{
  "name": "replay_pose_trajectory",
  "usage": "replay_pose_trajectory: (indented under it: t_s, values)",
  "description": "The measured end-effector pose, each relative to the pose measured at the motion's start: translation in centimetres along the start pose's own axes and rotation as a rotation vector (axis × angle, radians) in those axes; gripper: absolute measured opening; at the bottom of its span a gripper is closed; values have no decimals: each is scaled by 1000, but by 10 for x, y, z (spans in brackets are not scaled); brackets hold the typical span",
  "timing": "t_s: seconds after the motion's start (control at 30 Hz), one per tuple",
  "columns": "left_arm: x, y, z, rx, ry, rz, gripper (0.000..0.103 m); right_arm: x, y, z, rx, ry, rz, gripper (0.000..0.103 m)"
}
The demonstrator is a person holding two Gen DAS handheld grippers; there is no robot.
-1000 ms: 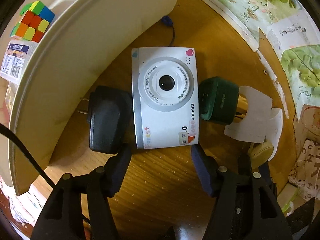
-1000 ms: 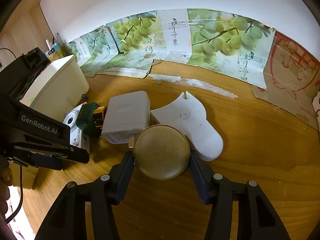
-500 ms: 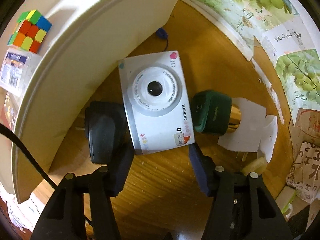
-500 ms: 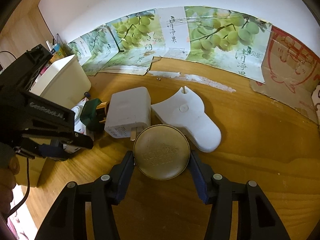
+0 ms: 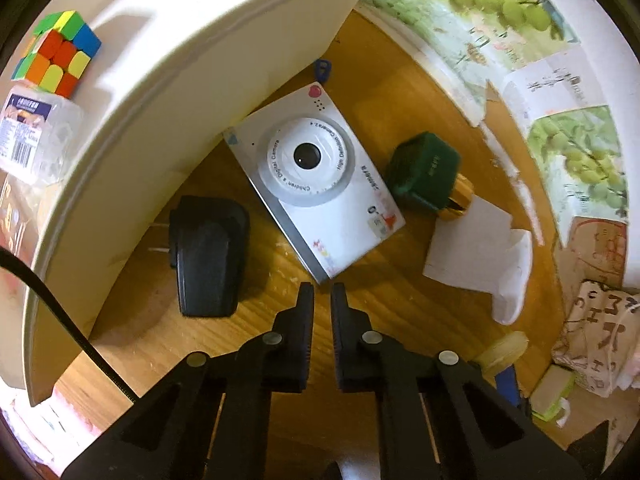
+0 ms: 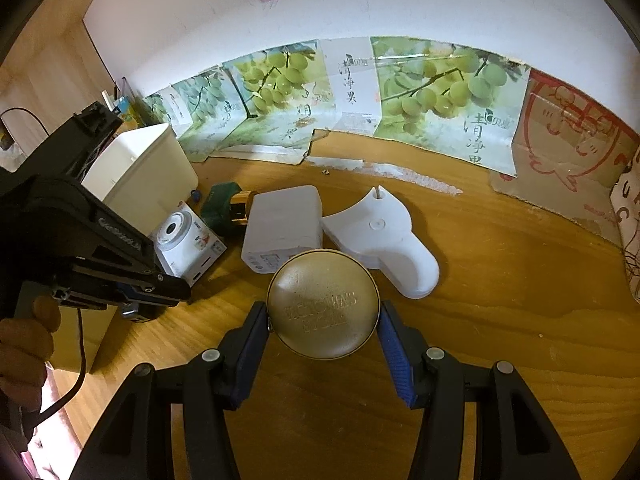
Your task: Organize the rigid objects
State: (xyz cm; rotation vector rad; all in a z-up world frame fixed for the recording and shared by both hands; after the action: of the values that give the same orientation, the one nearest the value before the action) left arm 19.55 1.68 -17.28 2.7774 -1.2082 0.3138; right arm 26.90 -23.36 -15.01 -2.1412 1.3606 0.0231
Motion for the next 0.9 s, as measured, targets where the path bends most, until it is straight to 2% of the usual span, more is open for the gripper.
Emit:
replay_pose_trajectory:
  t_s: [0.1,0.23,0.3,0.37,0.5,0.67,0.9]
  values:
    - [9,17,-14,16,-3,6,12,2,1,-4,8,3,21,55]
    - [-1,16,-19,18,-2,-8,38,5,3,-6,12,5,53,55]
    - [-2,15,-25,30,-4,-1,44,5,5,-8,12,1,60,55]
    - [-9,18,-29,35,-7,-6,60,5,8,-9,7,-8,69,55]
    - [-13,20,-30,66,-11,-47,72,5,12,-8,-7,-24,81,55]
    - [-2,17,-16,71,-45,-51,77,5,13,-6,-18,-43,87,55]
    - [15,8,0,69,-89,-39,77,5,14,-6,-33,-66,90,55]
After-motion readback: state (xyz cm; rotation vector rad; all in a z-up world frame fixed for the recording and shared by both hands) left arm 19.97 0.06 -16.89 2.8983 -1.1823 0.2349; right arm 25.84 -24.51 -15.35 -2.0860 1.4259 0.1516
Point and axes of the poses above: each gripper's, at about its wrist camera, not at the fingertips, and z roughly the way its jaws point, x to its right, y to its underside, the point moved 2 cm from there along z, roughly the way its jaws point, and after that the axes turned 15 degrees about z, right-handed, at the moved point
